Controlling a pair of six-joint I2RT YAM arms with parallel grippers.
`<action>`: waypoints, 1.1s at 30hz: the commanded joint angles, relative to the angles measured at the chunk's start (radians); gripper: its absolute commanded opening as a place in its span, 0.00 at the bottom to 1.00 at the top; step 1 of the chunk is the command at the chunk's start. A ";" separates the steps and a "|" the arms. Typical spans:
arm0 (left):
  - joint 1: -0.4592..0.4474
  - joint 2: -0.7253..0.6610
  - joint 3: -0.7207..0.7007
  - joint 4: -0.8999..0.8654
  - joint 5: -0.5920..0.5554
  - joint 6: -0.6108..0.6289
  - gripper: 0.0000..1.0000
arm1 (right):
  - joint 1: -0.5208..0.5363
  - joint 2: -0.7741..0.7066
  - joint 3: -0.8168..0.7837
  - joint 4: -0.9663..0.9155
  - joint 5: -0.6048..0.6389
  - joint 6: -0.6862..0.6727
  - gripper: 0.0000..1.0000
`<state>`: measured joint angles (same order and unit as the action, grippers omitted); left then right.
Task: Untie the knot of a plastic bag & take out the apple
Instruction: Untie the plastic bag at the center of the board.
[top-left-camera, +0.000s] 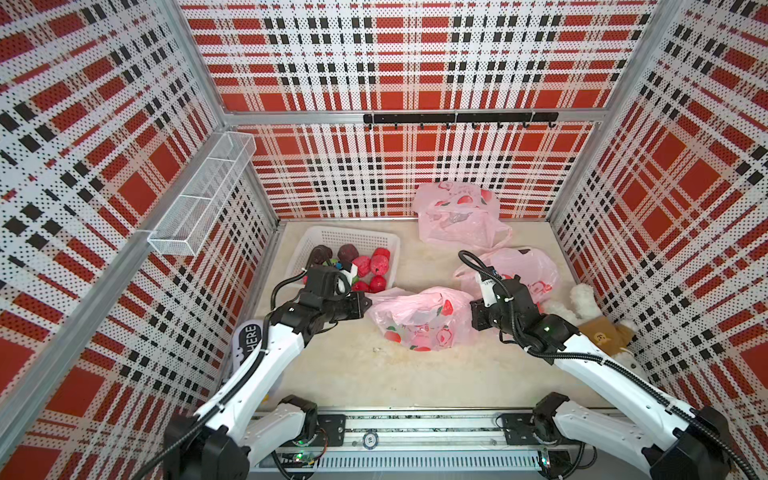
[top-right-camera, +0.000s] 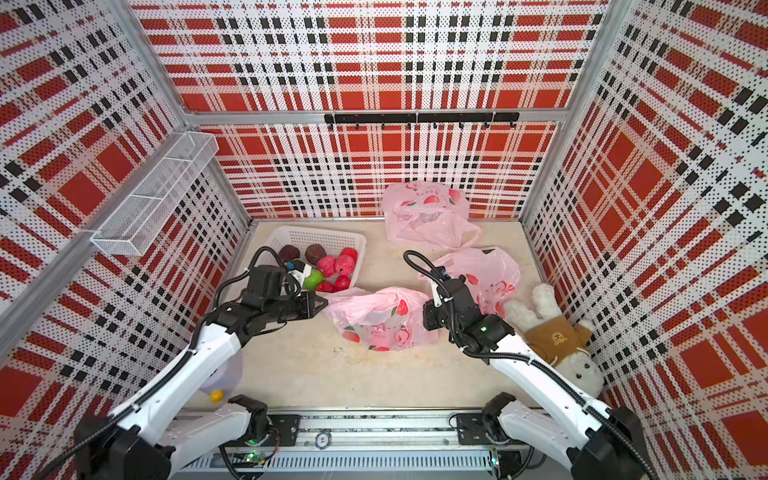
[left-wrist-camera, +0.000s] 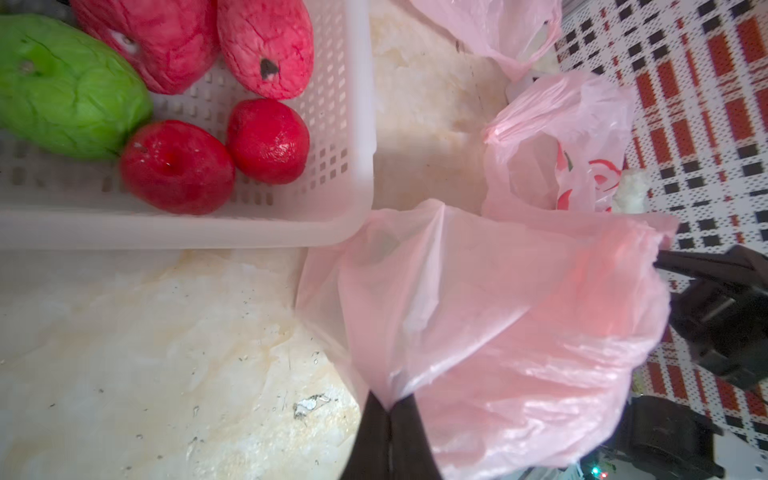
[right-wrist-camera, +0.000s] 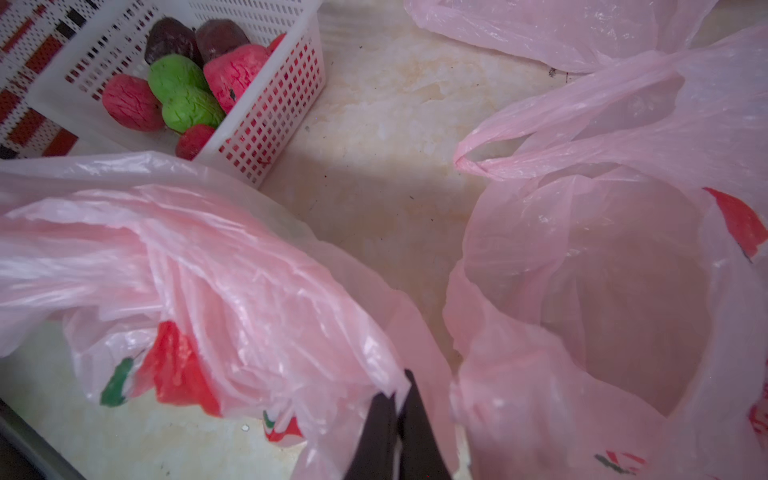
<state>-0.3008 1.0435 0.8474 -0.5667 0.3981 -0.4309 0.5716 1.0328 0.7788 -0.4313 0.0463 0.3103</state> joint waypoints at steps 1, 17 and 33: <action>0.035 -0.044 0.012 -0.053 0.062 0.026 0.00 | -0.062 0.085 0.111 0.101 -0.092 0.044 0.00; 0.050 -0.220 0.053 -0.266 0.070 0.095 0.49 | -0.170 0.547 0.534 0.129 -0.235 -0.016 0.59; -0.090 0.286 0.342 -0.047 -0.019 0.177 0.54 | 0.102 0.544 0.441 0.090 -0.068 0.172 0.73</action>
<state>-0.3748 1.2640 1.1976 -0.6716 0.4217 -0.2634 0.6552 1.5139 1.2530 -0.3973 -0.0872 0.3965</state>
